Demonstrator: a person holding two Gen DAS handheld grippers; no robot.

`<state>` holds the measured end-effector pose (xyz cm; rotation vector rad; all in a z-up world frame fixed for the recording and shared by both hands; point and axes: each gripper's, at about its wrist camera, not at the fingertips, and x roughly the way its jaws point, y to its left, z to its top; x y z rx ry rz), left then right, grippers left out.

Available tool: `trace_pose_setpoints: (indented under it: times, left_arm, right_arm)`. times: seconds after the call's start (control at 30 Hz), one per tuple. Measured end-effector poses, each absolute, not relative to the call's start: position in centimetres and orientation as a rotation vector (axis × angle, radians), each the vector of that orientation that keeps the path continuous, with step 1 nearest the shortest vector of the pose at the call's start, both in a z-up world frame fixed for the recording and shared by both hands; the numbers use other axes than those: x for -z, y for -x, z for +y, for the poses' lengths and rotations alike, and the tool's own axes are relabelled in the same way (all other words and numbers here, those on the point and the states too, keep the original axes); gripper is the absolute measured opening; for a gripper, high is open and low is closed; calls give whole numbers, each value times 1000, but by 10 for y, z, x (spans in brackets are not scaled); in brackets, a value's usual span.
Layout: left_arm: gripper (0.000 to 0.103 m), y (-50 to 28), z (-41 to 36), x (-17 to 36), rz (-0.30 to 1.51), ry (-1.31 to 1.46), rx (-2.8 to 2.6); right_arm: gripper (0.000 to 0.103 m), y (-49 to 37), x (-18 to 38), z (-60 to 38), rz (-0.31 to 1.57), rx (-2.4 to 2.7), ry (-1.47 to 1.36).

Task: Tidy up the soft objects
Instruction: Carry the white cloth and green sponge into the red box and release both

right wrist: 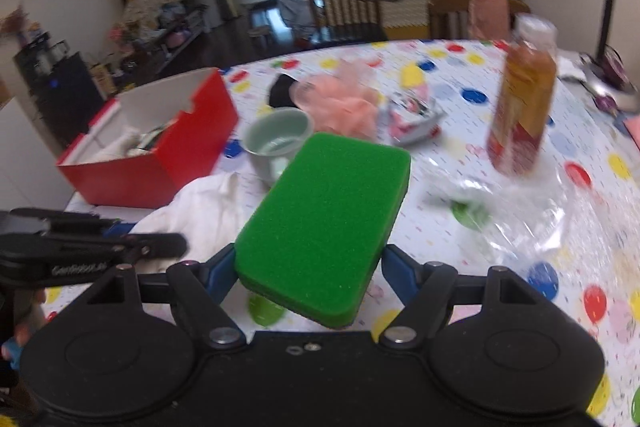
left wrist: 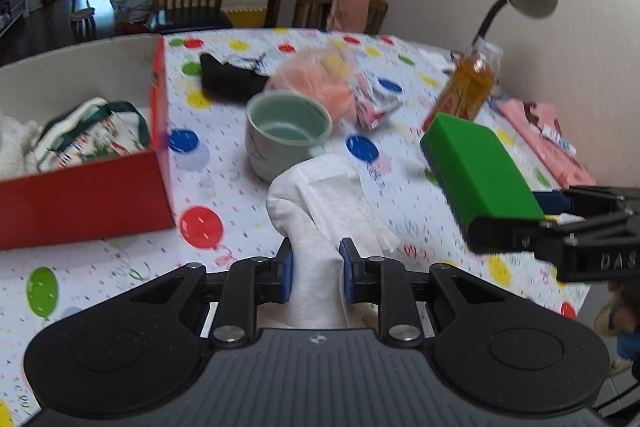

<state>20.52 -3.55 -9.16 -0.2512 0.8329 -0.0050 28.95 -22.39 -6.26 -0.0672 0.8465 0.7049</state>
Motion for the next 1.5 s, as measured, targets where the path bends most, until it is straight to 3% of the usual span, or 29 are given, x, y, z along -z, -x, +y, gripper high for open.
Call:
trace_pose_setpoints:
  times: [0.77,1.5]
  left_arm:
    - [23,-192,95,16,703,283,-216]
    - [23,-213,231,42,792,204,-349]
  right_arm:
    - [75,-291,2,-84,728,-912,183]
    - [75,-303,31,60,773,-920,292]
